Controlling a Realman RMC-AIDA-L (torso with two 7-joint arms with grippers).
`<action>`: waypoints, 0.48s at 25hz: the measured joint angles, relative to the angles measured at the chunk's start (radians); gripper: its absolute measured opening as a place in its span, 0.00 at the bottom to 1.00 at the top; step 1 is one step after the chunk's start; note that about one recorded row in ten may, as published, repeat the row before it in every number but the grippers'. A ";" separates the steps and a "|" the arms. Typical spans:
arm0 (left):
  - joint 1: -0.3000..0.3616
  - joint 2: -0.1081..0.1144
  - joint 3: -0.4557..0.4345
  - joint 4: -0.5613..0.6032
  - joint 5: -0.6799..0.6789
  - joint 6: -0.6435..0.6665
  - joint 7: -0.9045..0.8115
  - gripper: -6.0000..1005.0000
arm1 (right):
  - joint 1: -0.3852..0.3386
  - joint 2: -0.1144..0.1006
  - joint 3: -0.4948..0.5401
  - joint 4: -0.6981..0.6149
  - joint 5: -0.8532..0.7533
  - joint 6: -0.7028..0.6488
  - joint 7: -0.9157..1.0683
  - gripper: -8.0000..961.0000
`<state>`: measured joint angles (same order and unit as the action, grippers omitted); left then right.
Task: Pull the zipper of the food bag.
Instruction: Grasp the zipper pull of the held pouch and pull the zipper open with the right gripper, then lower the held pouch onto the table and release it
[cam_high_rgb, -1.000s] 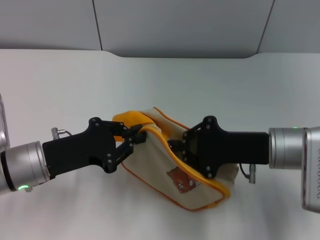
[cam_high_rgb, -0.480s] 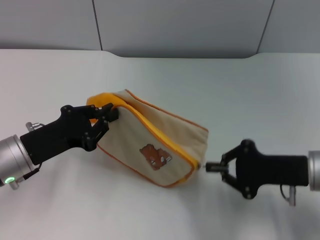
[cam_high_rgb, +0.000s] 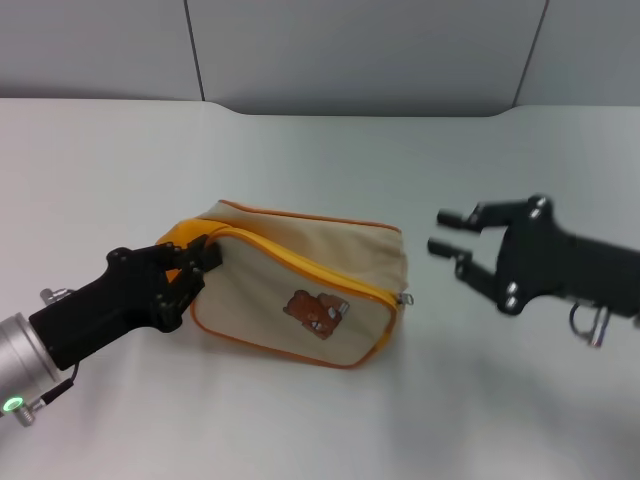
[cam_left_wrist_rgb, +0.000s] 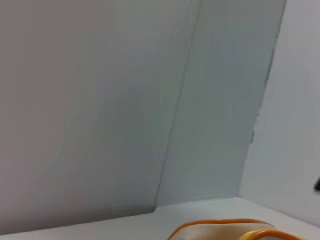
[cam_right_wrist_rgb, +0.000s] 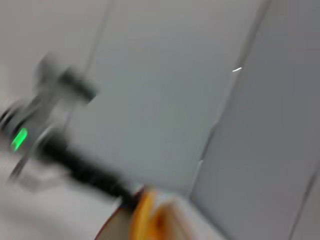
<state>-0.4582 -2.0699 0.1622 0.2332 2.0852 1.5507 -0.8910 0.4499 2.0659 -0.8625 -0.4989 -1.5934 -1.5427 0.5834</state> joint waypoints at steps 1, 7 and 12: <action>0.000 0.000 0.000 0.000 0.000 0.000 0.000 0.10 | 0.012 -0.010 0.032 0.025 0.008 -0.027 0.041 0.20; 0.005 -0.001 0.005 -0.011 -0.003 0.000 0.011 0.10 | 0.061 -0.057 0.201 0.166 0.014 -0.143 0.130 0.38; 0.004 -0.002 0.002 -0.015 -0.003 -0.006 0.014 0.13 | 0.060 -0.052 0.221 0.169 0.015 -0.153 0.153 0.50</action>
<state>-0.4542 -2.0721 0.1645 0.2182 2.0823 1.5442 -0.8771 0.5098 2.0136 -0.6419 -0.3300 -1.5788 -1.6960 0.7364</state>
